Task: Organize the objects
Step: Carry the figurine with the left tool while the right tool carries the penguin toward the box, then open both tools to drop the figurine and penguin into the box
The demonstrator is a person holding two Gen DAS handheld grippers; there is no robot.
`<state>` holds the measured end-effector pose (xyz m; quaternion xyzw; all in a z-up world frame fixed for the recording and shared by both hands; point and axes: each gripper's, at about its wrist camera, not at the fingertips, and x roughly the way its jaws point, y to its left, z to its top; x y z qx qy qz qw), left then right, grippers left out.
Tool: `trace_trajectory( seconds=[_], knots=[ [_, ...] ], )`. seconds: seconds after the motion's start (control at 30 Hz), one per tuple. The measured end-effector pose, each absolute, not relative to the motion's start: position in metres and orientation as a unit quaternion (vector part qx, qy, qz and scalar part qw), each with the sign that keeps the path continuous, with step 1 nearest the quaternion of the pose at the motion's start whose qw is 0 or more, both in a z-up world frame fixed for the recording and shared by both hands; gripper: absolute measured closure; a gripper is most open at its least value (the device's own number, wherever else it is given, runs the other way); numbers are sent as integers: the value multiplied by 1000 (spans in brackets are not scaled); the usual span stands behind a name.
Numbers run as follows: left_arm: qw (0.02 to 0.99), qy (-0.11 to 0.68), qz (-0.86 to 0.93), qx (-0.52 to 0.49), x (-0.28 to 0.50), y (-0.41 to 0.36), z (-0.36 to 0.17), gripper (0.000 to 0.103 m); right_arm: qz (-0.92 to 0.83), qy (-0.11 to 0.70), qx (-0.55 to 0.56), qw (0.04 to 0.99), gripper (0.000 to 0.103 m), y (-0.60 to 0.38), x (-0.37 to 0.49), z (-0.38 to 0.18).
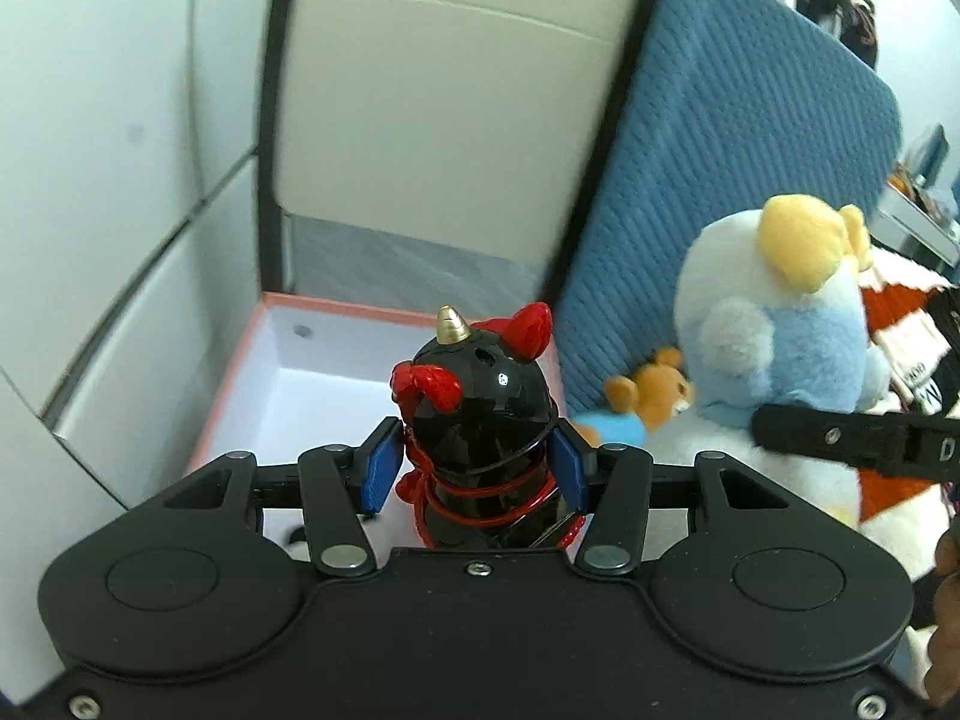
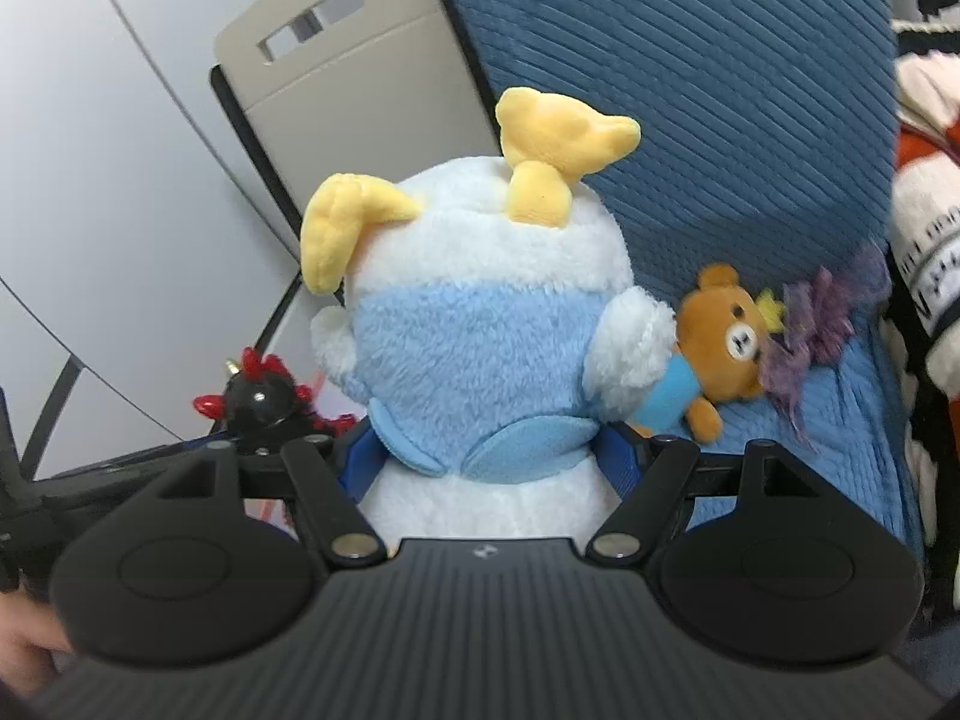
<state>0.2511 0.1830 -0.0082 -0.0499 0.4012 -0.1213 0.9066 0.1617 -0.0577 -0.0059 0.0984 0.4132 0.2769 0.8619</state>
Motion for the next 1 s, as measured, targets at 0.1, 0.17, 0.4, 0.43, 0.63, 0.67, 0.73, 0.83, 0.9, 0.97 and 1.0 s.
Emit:
trace_trajectory(
  seconds=[0.1, 0.17, 0.4, 0.43, 0.63, 0.67, 0.73, 0.83, 0.9, 0.97, 1.0],
  knots=[
    [910, 396, -105, -55, 258, 206, -5, 53, 294, 406, 86, 861, 28, -37, 169, 5],
    [911, 396, -95, -63, 264, 222, -6, 54, 308, 404, 78, 858, 28, -22, 173, 10],
    [904, 415, -71, -79, 284, 257, -34, 53, 329, 413, 50, 848, 28, 37, 189, 0],
    [901, 421, -69, -80, 287, 261, -41, 53, 328, 418, 47, 846, 28, 44, 192, -5],
    [884, 454, -70, -86, 298, 273, -84, 53, 313, 468, 31, 826, 28, 77, 206, -46],
    [880, 462, -71, -86, 299, 273, -92, 53, 312, 477, 27, 822, 28, 81, 207, -54],
    [872, 476, -76, -84, 303, 273, -106, 53, 308, 494, 25, 813, 28, 87, 208, -70],
    [862, 495, -83, -78, 306, 273, -126, 54, 301, 513, 24, 803, 28, 97, 214, -94],
    [856, 506, -82, -74, 306, 274, -137, 54, 301, 516, 11, 802, 27, 104, 217, -107],
    [853, 510, -83, -71, 305, 273, -141, 54, 289, 529, 3, 798, 27, 108, 219, -118],
    [853, 511, -82, -71, 305, 272, -142, 54, 285, 535, 3, 796, 27, 108, 220, -122]
  ],
)
